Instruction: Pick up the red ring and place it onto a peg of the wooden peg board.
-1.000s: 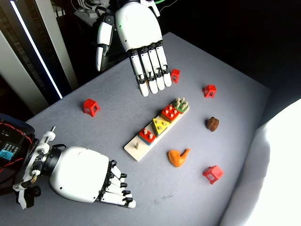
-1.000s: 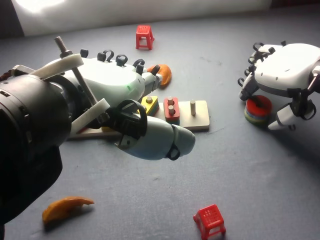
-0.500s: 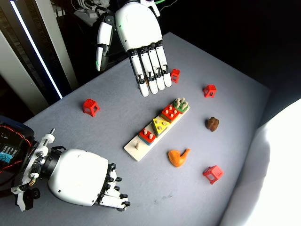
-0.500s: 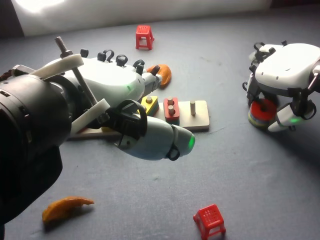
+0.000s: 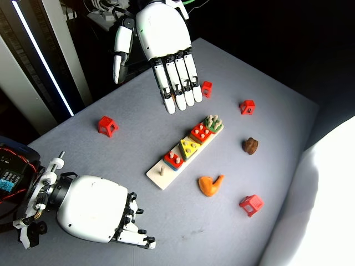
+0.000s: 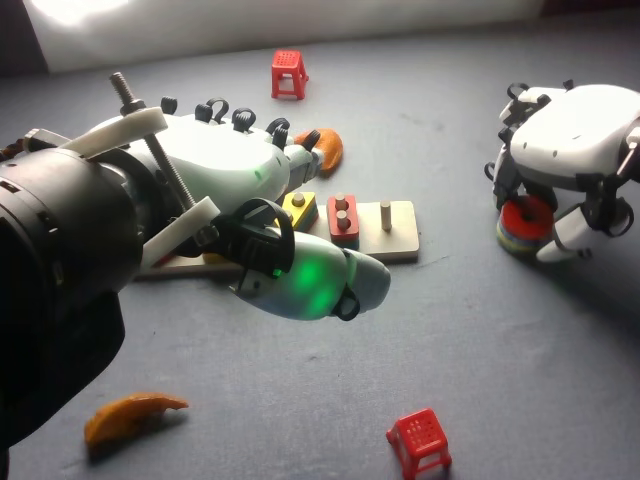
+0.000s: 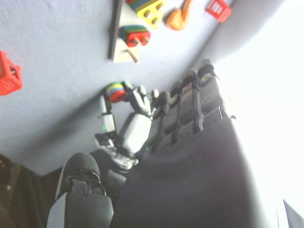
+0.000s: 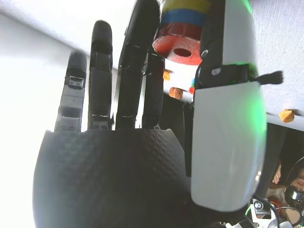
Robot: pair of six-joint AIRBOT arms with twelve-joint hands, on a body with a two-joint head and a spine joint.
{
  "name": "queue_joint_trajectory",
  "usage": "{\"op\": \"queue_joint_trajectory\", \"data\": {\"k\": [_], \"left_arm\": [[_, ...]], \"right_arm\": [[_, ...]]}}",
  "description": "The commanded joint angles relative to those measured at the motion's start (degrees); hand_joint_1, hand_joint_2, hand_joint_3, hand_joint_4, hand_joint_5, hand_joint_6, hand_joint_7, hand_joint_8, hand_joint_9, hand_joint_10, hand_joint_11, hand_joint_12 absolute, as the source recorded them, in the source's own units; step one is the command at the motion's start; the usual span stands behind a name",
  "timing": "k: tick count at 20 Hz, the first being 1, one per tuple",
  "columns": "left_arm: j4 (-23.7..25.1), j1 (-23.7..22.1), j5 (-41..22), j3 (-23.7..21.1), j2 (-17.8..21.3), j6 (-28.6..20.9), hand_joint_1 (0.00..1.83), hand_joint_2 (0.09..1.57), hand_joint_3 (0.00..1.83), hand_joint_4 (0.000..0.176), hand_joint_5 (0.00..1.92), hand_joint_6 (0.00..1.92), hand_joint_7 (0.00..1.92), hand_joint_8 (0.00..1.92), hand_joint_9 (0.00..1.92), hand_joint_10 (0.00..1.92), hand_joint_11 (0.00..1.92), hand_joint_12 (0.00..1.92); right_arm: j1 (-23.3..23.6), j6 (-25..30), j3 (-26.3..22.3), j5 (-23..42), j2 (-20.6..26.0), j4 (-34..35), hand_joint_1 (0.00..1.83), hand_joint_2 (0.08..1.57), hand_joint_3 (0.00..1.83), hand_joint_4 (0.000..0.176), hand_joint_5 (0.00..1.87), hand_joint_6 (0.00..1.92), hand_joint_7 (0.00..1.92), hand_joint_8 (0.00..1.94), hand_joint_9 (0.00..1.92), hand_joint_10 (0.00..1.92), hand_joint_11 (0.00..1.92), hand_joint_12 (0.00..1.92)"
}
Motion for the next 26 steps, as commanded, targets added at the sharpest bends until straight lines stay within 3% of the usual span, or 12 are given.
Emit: {"op": "queue_joint_trajectory", "data": {"k": [1,3,5,8,9,11,13,15,17,22,24,26], "left_arm": [[3.96,-0.98,-1.14,0.08,0.21,0.21,0.00,1.10,0.00,0.000,0.05,0.01,0.02,0.01,0.01,0.00,0.00,0.00],[3.96,-1.00,-1.30,0.13,0.21,0.21,0.00,1.10,0.00,0.000,0.04,0.00,0.02,0.00,0.00,0.00,0.00,0.00],[3.96,-1.03,-1.30,0.15,0.21,0.21,0.00,1.09,0.00,0.000,0.01,0.00,0.00,0.00,0.00,0.00,0.00,0.00],[3.95,-1.06,-1.30,0.19,0.21,0.21,0.00,1.11,0.00,0.000,0.02,0.01,0.00,0.00,0.00,0.00,0.00,0.00],[3.95,-1.07,-1.31,0.26,0.21,0.21,0.00,1.11,0.00,0.000,0.02,0.01,0.00,0.00,0.00,0.00,0.00,0.00],[3.95,-1.08,-1.42,0.41,0.21,0.21,0.00,1.11,0.00,0.000,0.00,0.00,0.00,0.00,0.00,0.00,0.00,0.00],[3.94,-1.13,-1.63,0.60,0.21,0.35,0.00,1.10,0.00,0.000,0.01,0.00,0.00,0.00,0.00,0.00,0.00,0.00],[3.88,-1.18,-1.64,0.66,0.21,0.38,0.00,1.10,0.00,0.000,0.01,0.01,0.00,0.00,0.00,0.00,0.00,0.00],[3.80,-1.20,-1.64,0.69,0.20,0.40,0.00,1.09,0.00,0.000,0.00,0.00,0.00,0.00,0.00,0.00,0.00,0.00],[3.25,-1.19,-1.64,0.72,0.20,1.17,0.00,1.10,0.00,0.000,0.01,0.00,0.00,0.00,0.00,0.00,0.00,0.00],[3.25,-1.19,-1.64,0.80,0.20,1.19,0.00,1.10,0.00,0.000,0.02,0.01,0.00,0.00,0.00,0.00,0.00,0.00],[3.25,-1.19,-1.64,0.85,0.20,1.22,0.00,1.10,0.00,0.000,0.02,0.00,0.00,0.00,0.00,0.00,0.00,0.00]], "right_arm": [[1.49,-0.08,-0.51,5.45,0.98,-0.90,1.27,1.03,0.00,0.000,1.20,0.76,1.15,0.58,0.67,0.01,0.00,0.54],[2.90,-0.32,-1.68,5.14,1.63,-0.89,1.26,1.04,0.00,0.000,1.16,0.80,1.15,0.61,0.66,0.01,0.00,0.53],[4.48,-0.44,-3.07,4.52,2.04,-0.89,1.26,1.03,0.00,0.040,1.16,0.72,1.23,0.55,0.68,0.01,0.00,0.57],[6.51,-0.57,-3.82,3.04,1.87,-0.88,1.26,1.02,0.00,0.019,1.14,0.70,1.26,0.57,0.69,0.01,0.00,0.64],[7.72,-0.75,-3.80,2.15,1.59,-0.88,1.26,1.02,0.00,0.040,1.17,0.67,1.23,0.59,0.67,0.01,0.00,0.51],[9.53,-1.30,-3.62,0.52,1.00,-0.88,1.26,1.02,0.00,0.042,1.17,0.67,1.24,0.57,0.65,0.01,0.00,0.37],[11.76,-1.42,-3.05,-1.59,-0.20,-0.87,1.26,1.02,0.00,0.037,1.17,0.66,1.25,0.57,0.68,0.01,0.00,0.67],[13.06,-1.42,-2.51,-2.99,-1.37,-0.85,1.27,1.01,0.00,0.008,1.19,0.59,1.32,0.48,0.72,0.01,0.00,0.83],[14.00,-1.41,-1.54,-4.50,-3.19,-0.84,1.26,1.02,0.00,0.035,1.18,0.69,1.26,0.50,0.70,0.00,0.00,0.62],[14.45,-2.02,0.04,-7.47,-5.71,-0.82,1.26,1.02,0.00,0.034,1.17,0.73,1.27,0.46,0.69,0.01,0.00,0.45],[14.28,-2.55,0.81,-7.48,-6.53,-0.82,1.26,1.02,0.00,0.004,1.17,0.77,1.25,0.46,0.69,0.00,0.00,0.47],[14.18,-3.30,1.78,-7.40,-7.54,-0.82,1.26,1.02,0.00,0.030,1.16,0.75,1.27,0.46,0.69,0.01,0.00,0.40]]}}
